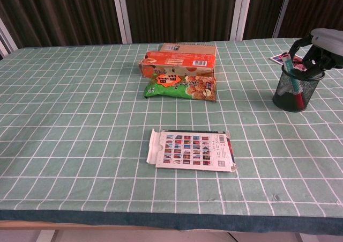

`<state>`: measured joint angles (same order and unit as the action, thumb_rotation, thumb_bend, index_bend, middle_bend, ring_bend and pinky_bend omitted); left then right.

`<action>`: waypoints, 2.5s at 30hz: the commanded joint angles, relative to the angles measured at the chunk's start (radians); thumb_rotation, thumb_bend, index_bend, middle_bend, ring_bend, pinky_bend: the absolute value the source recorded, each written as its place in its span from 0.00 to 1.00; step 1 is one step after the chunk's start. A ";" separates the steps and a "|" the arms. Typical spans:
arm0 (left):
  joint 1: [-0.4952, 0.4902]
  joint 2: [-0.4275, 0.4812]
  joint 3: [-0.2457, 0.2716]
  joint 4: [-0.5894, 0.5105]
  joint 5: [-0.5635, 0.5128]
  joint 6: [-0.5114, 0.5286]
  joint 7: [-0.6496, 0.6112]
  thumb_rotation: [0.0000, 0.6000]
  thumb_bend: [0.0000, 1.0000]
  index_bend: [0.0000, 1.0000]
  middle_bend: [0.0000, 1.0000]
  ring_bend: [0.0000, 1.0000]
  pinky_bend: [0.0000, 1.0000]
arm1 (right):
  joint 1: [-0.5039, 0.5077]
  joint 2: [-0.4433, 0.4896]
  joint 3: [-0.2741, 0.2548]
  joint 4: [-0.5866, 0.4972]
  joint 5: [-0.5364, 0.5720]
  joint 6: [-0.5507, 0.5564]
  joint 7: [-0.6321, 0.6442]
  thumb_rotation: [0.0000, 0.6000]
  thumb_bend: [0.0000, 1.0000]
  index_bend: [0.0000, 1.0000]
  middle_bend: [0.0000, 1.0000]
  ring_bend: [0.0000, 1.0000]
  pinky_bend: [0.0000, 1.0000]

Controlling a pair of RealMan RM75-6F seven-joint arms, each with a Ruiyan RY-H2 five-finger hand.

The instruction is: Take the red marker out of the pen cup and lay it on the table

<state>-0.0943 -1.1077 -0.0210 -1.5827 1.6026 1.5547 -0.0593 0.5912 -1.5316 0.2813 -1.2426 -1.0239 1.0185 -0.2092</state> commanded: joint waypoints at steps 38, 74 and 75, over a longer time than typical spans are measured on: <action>0.002 0.001 0.003 -0.005 0.007 0.003 0.003 1.00 0.46 0.22 0.17 0.18 0.39 | -0.113 0.190 -0.080 -0.403 -0.360 0.253 0.134 1.00 1.00 0.84 1.00 1.00 1.00; 0.004 0.008 0.005 -0.001 0.003 0.000 -0.024 1.00 0.46 0.22 0.17 0.20 0.39 | 0.060 0.042 -0.156 -0.257 0.235 0.003 -0.520 1.00 0.86 0.66 1.00 1.00 1.00; 0.003 0.008 0.005 0.000 0.003 0.000 -0.024 1.00 0.46 0.22 0.17 0.20 0.39 | 0.058 0.044 -0.157 -0.255 0.230 0.002 -0.511 1.00 0.78 0.62 1.00 1.00 1.00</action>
<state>-0.0910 -1.0998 -0.0162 -1.5830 1.6054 1.5543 -0.0835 0.6495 -1.4842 0.1280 -1.5045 -0.7857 1.0276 -0.7331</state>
